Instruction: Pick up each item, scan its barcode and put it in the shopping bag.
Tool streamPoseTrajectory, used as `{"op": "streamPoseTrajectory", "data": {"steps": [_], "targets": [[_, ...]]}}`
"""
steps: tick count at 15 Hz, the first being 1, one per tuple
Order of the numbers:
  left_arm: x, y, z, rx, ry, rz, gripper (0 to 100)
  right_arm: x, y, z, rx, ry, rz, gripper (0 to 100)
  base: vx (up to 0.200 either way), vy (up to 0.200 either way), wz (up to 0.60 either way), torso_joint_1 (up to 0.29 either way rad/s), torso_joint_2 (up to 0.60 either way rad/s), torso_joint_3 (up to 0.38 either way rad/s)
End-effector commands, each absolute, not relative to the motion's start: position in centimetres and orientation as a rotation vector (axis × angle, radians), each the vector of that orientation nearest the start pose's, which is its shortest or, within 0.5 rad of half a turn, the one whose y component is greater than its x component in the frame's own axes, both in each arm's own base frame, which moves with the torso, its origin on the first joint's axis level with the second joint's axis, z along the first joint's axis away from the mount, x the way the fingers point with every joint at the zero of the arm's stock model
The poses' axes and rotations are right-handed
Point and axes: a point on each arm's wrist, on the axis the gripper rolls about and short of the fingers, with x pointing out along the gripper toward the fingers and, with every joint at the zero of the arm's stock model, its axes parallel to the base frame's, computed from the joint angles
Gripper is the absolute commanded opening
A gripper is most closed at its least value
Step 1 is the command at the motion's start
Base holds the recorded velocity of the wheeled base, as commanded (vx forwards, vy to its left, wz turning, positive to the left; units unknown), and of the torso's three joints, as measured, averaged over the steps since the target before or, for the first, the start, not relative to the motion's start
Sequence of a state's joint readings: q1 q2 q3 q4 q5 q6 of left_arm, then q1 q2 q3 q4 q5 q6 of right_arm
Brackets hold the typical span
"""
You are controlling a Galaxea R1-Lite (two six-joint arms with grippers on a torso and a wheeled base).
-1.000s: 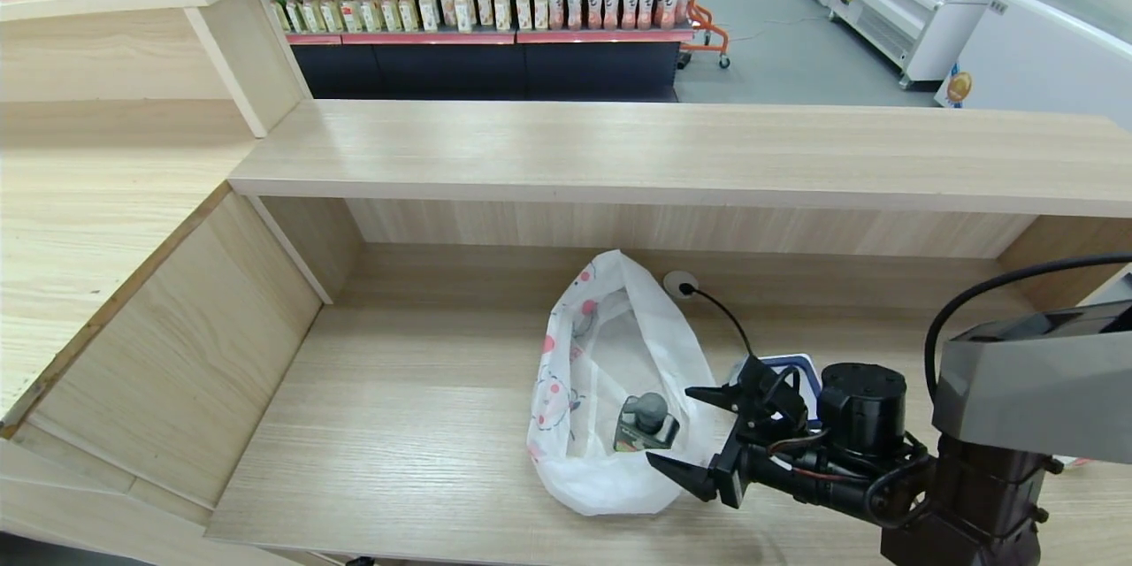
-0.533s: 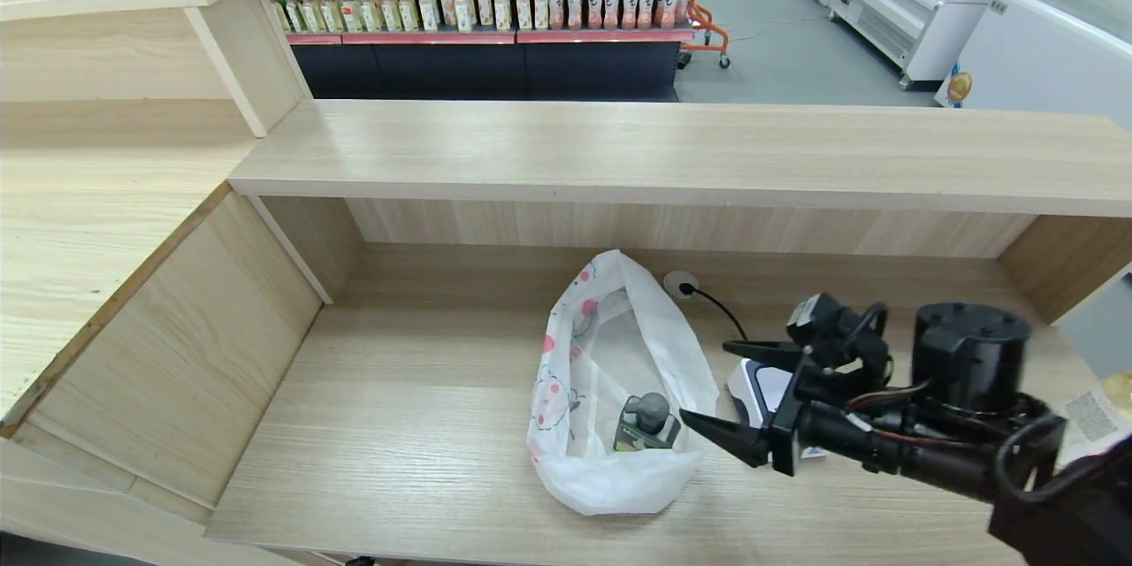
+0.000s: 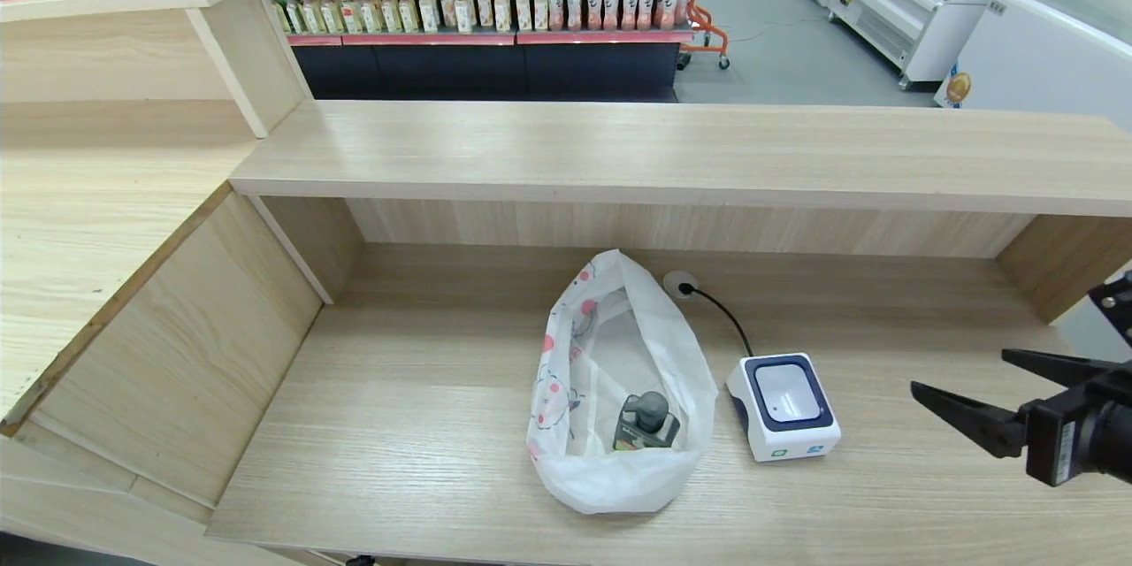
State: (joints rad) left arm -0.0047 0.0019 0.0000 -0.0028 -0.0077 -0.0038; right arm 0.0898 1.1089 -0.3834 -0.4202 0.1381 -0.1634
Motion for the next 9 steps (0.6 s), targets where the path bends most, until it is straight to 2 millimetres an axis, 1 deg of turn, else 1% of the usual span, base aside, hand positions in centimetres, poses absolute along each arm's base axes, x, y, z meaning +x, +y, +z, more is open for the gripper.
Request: {"op": "streamPoseTrajectory", "data": {"steps": [1,4,8,9], "targets": [[-2.3,0.0,7.6,-0.005,-0.002,-0.012,100,12.8,1.0,18.1,-0.15,0.239,0.209,100,0.0,0.0,0.0,0.0,0.0,0.0],[-2.3,0.0,7.6,-0.005,-0.002,-0.012,100,11.5,0.9,17.2,-0.15,0.245,0.207,100,0.0,0.0,0.0,0.0,0.0,0.0],[-2.3,0.0,7.6,0.0,-0.002,-0.012,100,11.3,0.7,17.0,-0.148,0.248,0.193,100,0.0,0.0,0.0,0.0,0.0,0.0],[-2.3,0.0,7.6,0.002,-0.002,-0.012,100,11.3,0.7,17.0,-0.147,0.248,0.19,100,-0.2,-0.2,0.0,-0.002,0.0,0.002]]}}
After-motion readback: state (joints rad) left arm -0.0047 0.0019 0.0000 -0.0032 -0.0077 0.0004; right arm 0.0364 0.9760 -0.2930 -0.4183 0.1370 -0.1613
